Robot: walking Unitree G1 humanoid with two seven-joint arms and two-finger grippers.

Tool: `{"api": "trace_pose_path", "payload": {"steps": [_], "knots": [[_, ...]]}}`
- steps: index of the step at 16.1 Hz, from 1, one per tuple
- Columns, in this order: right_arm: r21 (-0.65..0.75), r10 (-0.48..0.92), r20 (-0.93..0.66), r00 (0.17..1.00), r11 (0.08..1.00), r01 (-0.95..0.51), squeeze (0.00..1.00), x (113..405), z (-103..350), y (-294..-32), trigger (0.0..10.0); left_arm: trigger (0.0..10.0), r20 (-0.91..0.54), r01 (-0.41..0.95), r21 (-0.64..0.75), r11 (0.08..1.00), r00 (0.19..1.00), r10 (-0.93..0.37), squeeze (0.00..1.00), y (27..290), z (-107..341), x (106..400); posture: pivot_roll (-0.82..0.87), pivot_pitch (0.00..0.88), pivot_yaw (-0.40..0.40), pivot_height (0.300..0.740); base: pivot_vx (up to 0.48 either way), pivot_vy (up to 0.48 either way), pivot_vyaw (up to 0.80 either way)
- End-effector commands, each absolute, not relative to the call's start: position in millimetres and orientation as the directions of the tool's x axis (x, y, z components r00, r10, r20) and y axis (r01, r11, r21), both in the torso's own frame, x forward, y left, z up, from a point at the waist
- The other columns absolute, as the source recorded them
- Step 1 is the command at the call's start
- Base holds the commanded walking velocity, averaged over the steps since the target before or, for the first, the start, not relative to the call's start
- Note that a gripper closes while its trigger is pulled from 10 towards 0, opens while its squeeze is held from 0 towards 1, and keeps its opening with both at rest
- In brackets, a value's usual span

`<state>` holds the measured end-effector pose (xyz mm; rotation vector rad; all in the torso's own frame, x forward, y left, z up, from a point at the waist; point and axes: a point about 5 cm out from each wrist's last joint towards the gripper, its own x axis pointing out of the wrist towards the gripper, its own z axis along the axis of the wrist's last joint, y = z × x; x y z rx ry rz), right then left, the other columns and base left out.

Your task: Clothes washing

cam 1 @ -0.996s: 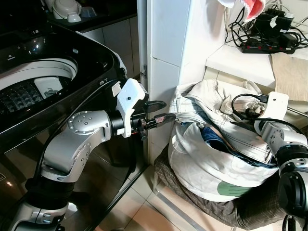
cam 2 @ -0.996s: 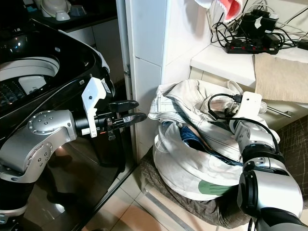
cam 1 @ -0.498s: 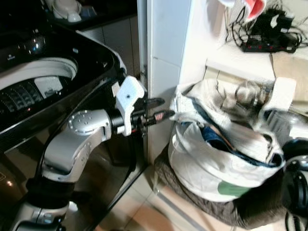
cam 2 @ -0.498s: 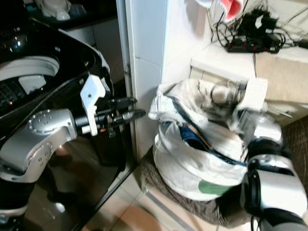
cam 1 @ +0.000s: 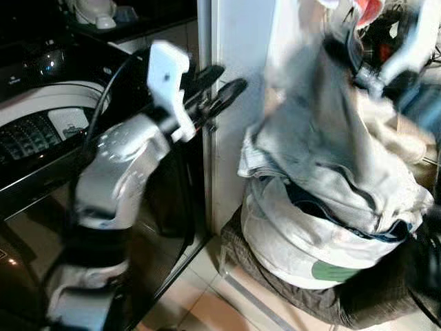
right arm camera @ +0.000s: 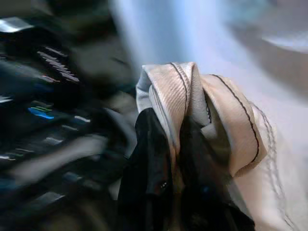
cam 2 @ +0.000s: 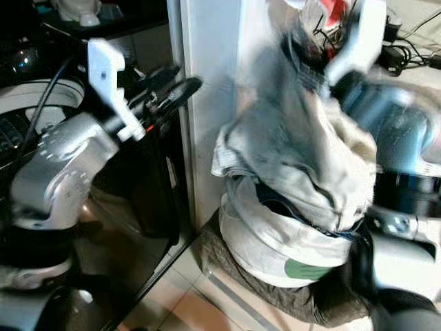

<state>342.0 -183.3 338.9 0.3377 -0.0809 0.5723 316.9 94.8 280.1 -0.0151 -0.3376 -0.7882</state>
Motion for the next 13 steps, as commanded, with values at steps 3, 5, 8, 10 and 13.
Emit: {"api": "trace_pose_path", "payload": {"steps": [3, 5, 8, 10, 13], "knots": [[0.367, 0.629, 0.373, 0.683, 0.576, -0.731, 0.0, 319.8, 385.2, -159.0, 0.0, 10.0, 0.369, 0.731, 0.022, 0.682, 0.628, -0.685, 1.0, 76.7, 289.4, 319.8, -0.05, 0.0, -0.017, 0.74, 0.0, 0.0, 0.0], [0.387, 0.633, 0.374, 0.678, 0.558, -0.734, 0.0, 318.2, 385.9, -158.2, 0.0, 10.0, 0.404, 0.79, -0.052, 0.611, 0.576, -0.71, 0.37, 64.6, 293.8, 314.2, -0.05, 0.0, -0.017, 0.74, 0.0, 0.0, 0.0], [0.439, 0.605, 0.308, 0.734, 0.594, -0.674, 0.0, 325.9, 373.8, -153.6, 0.0, 10.0, 0.425, 0.88, -0.127, 0.457, 0.465, -0.777, 0.0, 39.1, 291.7, 298.1, -0.05, 0.0, -0.023, 0.74, 0.0, 0.0, 0.0], [0.459, 0.588, 0.296, 0.753, 0.604, -0.652, 0.0, 327.7, 371.8, -151.7, 0.0, 10.0, 0.406, 0.896, -0.107, 0.432, 0.436, -0.804, 0.0, 29.1, 287.7, 293.4, -0.05, 0.0, -0.023, 0.74, 0.0, 0.0, 0.0], [0.468, 0.567, 0.28, 0.775, 0.624, -0.626, 0.0, 329.0, 370.0, -151.0, 0.0, 10.0, 0.394, 0.943, -0.122, 0.309, 0.332, -0.857, 0.0, 13.2, 282.6, 279.9, -0.06, 0.0, -0.019, 0.74, 0.0, 0.0, 0.0]]}}
